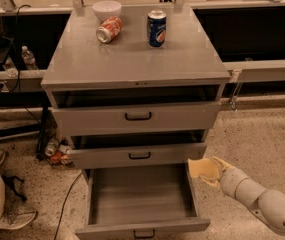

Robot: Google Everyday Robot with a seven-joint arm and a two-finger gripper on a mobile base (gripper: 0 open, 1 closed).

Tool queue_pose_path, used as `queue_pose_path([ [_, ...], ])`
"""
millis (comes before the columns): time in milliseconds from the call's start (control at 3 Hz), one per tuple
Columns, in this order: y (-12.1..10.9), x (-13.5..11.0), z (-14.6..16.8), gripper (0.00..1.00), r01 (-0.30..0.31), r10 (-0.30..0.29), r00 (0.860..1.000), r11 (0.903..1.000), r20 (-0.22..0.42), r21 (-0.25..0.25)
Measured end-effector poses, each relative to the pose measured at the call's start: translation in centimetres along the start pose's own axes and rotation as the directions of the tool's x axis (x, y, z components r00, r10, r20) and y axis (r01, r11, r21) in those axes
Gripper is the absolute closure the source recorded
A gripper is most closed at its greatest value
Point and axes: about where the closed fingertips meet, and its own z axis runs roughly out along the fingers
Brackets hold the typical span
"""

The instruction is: Pick sponge from bottom drawer and place on counter

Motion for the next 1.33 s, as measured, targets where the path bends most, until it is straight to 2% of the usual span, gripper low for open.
queue_pose_path([
  [333,-4.5,-2.4,-2.7,1.0,0.034,-0.032,0.999,0.9949,-0.012,0.095],
  [667,-8.6,-4.5,-5.5,1.0,0.056,-0.053,0.998,0.9818,-0.023,0.181],
  [1000,-14.0,-7.2,-8.8,1.0,0.045,-0.045,0.999,0.9602,-0.007,0.276],
  [1333,-17.0,-9.0,-10.3,1.0,0.013,-0.02,1.0,0.9481,0.019,0.318],
])
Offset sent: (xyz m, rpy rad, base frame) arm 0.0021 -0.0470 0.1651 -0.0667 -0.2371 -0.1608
